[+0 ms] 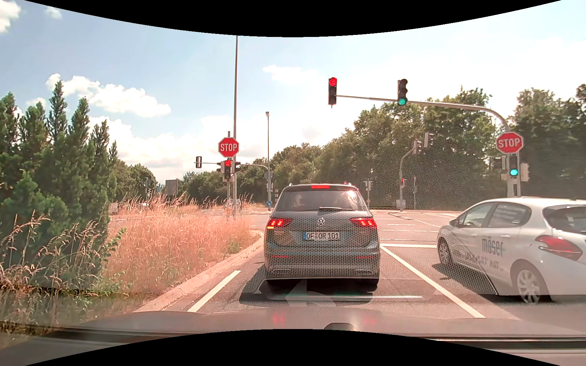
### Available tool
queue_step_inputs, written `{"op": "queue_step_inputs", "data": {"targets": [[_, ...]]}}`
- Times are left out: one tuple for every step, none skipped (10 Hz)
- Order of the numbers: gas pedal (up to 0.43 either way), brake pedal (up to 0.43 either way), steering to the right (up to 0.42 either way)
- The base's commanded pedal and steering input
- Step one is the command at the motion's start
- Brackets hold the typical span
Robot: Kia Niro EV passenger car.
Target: Follow the waypoints while adhering to traffic rules and regulations
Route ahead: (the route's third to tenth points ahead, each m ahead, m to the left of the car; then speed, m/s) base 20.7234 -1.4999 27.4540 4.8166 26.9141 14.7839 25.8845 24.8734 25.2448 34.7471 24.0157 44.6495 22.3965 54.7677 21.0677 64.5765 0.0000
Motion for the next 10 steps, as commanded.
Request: {"op": "queue_step_inputs", "data": {"targets": [[0.000,0.226,0.008],[0.000,0.195,0.008],[0.000,0.159,0.008],[0.000,0.140,0.008],[0.000,0.140,0.008],[0.000,0.140,0.008],[0.000,0.140,0.008],[0.000,0.134,0.008],[0.000,0.128,0.008],[0.000,0.128,0.008]]}}
